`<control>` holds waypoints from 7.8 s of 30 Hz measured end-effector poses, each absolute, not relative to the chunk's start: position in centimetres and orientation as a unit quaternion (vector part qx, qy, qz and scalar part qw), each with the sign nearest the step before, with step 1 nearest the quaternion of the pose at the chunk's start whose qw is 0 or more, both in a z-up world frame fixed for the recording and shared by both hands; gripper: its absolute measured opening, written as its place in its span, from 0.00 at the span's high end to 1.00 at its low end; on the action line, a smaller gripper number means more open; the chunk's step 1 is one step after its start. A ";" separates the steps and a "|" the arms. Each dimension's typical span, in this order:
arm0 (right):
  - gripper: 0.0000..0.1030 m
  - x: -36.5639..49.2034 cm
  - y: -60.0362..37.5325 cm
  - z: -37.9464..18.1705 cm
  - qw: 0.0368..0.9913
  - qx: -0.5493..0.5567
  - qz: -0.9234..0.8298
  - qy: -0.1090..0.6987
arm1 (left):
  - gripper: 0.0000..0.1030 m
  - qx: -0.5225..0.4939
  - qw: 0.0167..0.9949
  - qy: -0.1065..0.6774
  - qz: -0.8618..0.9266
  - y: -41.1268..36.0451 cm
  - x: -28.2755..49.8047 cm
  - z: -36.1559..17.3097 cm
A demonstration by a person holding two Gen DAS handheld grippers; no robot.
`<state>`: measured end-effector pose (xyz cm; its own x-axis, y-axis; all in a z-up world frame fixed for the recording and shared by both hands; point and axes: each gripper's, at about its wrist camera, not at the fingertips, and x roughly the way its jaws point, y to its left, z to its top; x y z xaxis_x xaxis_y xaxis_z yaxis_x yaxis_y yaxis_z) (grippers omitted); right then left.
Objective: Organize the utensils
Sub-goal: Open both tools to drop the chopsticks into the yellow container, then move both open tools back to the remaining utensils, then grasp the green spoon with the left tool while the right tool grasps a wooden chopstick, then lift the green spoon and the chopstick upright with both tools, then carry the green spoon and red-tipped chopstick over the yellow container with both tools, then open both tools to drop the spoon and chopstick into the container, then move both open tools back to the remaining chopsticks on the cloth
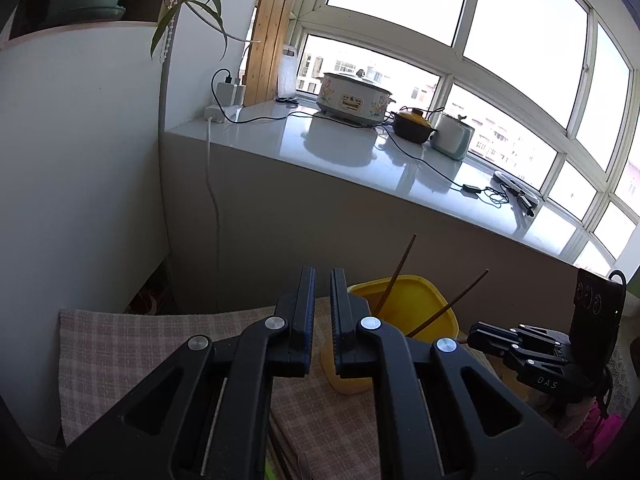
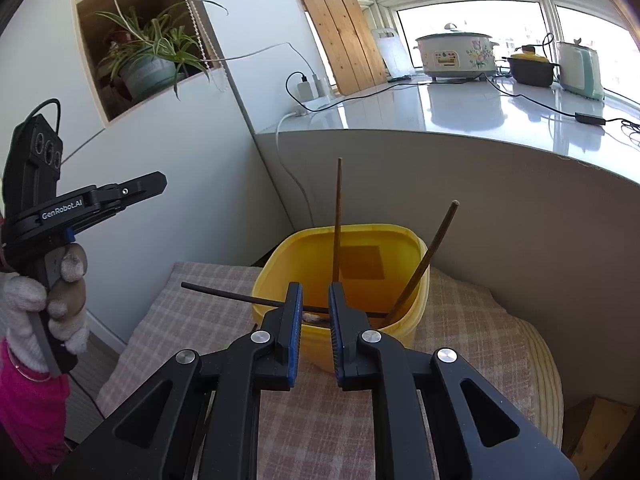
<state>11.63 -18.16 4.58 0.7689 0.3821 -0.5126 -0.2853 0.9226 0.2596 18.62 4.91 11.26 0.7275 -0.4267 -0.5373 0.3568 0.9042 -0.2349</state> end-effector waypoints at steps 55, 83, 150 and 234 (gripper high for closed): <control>0.76 10.2 -5.2 -10.2 0.823 0.033 0.227 0.519 | 0.82 -0.069 0.811 0.536 -0.225 8.5 15.7 -8.7; 0.93 15.7 -2.0 -11.4 0.794 0.023 0.213 0.569 | 0.91 -0.044 0.805 0.555 -0.203 8.8 17.6 -9.9; 0.95 15.2 -15.7 7.5 0.950 0.082 0.127 0.272 | 0.96 -0.151 0.890 0.288 -0.320 1.1 27.1 8.9; 0.75 9.4 -13.6 5.1 0.949 0.010 0.104 0.296 | 0.96 -0.062 0.895 0.318 -0.308 5.7 17.1 4.6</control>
